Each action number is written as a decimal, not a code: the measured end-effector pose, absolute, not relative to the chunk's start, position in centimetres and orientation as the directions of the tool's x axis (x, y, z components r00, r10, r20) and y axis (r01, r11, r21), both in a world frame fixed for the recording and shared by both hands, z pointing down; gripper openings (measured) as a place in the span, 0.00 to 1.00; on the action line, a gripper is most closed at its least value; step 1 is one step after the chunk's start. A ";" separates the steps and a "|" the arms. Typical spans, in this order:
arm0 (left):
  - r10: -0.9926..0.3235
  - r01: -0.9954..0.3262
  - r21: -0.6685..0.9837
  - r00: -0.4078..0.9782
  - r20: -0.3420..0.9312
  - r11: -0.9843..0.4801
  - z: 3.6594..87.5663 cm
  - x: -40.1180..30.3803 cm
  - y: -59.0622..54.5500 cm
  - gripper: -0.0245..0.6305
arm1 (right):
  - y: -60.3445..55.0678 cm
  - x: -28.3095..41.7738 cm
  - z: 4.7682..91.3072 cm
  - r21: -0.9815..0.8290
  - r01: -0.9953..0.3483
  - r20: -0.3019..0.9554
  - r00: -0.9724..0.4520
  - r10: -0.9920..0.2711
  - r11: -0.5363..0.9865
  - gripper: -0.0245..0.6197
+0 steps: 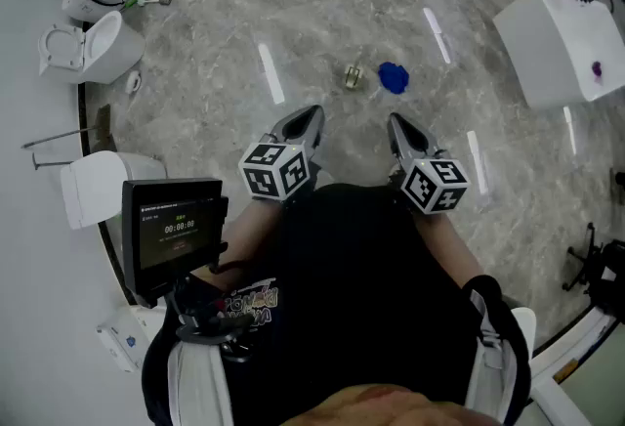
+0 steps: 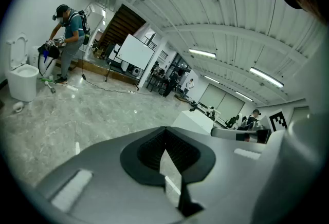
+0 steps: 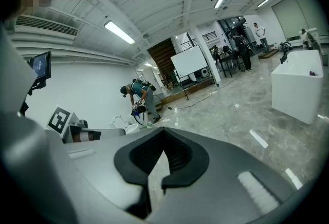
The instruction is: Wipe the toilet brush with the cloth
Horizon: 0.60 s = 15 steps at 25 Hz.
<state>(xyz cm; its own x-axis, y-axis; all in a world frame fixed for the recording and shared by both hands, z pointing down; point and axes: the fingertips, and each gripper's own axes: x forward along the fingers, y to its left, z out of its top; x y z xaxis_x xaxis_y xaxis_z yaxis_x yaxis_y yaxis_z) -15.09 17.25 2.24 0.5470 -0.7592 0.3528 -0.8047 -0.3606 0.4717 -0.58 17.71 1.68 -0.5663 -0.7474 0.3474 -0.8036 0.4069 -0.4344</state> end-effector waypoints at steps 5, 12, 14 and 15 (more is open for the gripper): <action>-0.760 -0.804 0.474 0.546 0.352 -0.358 2.1 -15.0 17.1 0.04 | 17.5 -0.5 1.6 -0.433 -0.804 0.350 -0.567 -0.745 0.408 0.04; -0.761 -0.804 0.476 0.545 0.351 -0.356 2.1 -15.0 17.1 0.04 | 17.5 -0.7 1.6 -0.429 -0.803 0.352 -0.571 -0.742 0.414 0.04; -0.762 -0.804 0.475 0.545 0.351 -0.356 2.1 -15.1 17.1 0.04 | 17.5 -0.6 1.6 -0.429 -0.803 0.352 -0.571 -0.742 0.414 0.04; -0.762 -0.805 0.475 0.544 0.351 -0.356 2.2 -15.1 17.1 0.04 | 17.5 -0.6 1.7 -0.429 -0.803 0.351 -0.571 -0.742 0.414 0.04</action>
<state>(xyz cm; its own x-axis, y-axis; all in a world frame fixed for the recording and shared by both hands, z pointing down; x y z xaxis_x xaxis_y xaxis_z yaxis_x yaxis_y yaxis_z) -15.06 17.15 2.16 0.5444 -0.7619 0.3509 -0.8048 -0.3564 0.4747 -0.65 17.52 1.66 -0.5710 -0.7419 0.3515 -0.8025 0.4144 -0.4292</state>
